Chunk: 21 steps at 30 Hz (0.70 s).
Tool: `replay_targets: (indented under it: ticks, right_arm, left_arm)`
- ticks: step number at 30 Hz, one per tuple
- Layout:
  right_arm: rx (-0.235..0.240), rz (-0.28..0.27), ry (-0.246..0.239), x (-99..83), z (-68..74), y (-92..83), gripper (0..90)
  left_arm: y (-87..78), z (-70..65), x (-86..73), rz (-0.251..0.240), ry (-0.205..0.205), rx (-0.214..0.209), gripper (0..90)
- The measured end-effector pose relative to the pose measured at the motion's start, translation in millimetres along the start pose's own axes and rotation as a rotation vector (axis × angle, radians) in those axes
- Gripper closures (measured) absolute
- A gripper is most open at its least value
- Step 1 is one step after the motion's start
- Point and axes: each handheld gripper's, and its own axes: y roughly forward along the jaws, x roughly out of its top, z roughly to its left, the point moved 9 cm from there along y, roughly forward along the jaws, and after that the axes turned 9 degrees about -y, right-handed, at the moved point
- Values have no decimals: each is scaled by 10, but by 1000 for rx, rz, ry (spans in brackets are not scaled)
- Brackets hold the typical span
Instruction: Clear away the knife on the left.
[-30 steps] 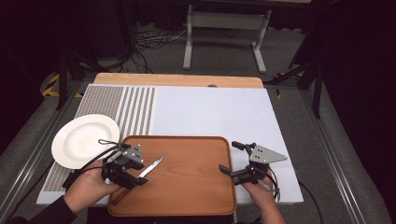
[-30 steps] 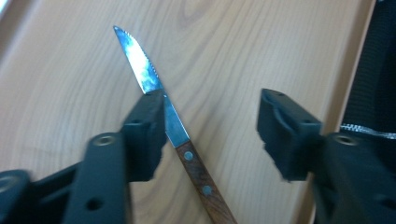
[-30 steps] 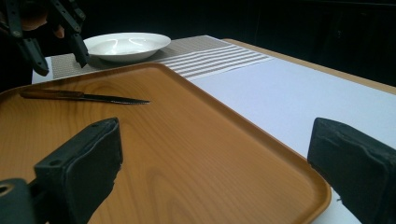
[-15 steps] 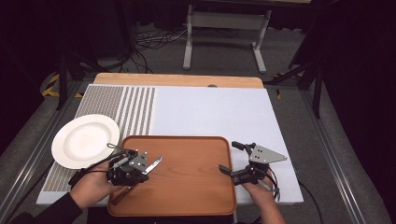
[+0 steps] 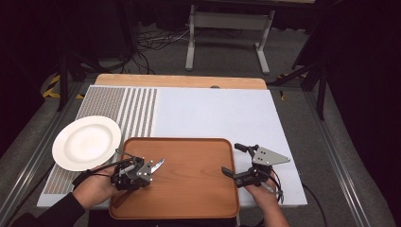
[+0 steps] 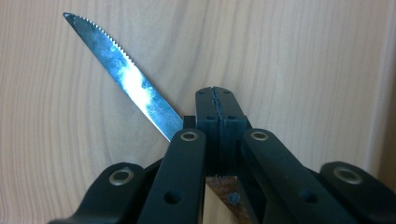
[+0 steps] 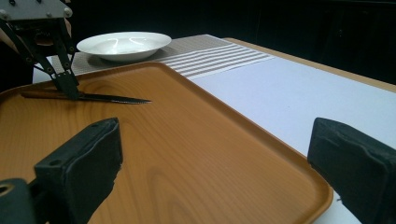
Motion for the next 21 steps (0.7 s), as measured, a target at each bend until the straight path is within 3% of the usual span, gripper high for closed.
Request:
replay_targets:
  ticks: [7,21]
  right_arm:
    - [1,-1,0,-1,-3,4,41]
    - [-1,2,0,-6,-5,2,41]
  left_arm:
    - [49,-8,-13,16,24,12,900]
    - [39,57,-47,26,-8,23,900]
